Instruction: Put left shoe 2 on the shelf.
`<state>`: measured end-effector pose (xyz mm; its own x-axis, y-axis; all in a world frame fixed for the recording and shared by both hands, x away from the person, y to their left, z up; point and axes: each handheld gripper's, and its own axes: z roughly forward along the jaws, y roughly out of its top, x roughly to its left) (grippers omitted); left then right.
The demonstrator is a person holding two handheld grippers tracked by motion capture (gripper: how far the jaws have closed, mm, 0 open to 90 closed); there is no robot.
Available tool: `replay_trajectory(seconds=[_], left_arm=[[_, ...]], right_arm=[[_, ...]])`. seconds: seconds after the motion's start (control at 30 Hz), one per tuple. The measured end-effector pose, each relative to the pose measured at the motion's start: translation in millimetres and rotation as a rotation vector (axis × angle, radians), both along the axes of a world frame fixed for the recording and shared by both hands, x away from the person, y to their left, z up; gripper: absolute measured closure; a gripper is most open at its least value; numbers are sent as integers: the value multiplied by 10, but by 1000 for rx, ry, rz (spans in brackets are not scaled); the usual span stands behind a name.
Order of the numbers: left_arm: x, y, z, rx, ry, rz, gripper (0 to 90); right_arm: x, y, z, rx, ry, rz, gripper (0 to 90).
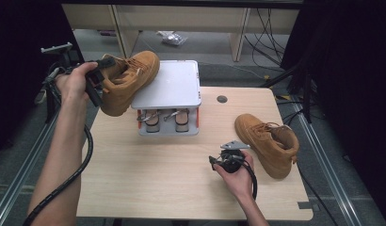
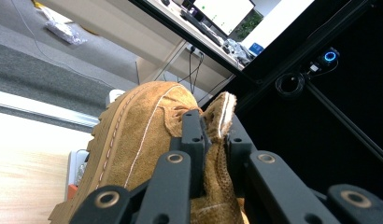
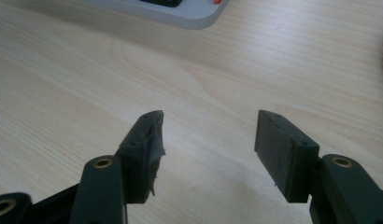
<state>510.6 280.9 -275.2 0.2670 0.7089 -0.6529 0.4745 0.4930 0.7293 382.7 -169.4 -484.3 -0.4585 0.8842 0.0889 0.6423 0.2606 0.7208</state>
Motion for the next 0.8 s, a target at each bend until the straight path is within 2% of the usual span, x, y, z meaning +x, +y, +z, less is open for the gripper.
replay_trajectory(seconds=[0.27, 0.3, 0.37, 0.67, 0.7, 0.73, 0.8], left_arm=[[58, -63, 33, -5, 2, 0, 823], [70, -69, 37, -8, 3, -1, 822], [91, -85, 46, -8, 5, 1, 822], [167, -184, 45, 0, 11, -5, 822], [177, -195, 42, 2, 10, -6, 821], [184, -209, 41, 1, 10, -8, 822], [193, -239, 46, 4, 8, -9, 821]], right_arm=[[5, 1, -10, 3, -4, -2, 427], [6, -9, -4, -8, -11, 5, 427], [-4, -4, 2, -3, 1, -7, 427], [-3, -14, -1, -3, -4, -3, 425], [4, -19, -11, -9, -21, 0, 426], [-2, -16, 3, -1, -3, -7, 425], [7, -24, -1, -3, -15, 0, 425]])
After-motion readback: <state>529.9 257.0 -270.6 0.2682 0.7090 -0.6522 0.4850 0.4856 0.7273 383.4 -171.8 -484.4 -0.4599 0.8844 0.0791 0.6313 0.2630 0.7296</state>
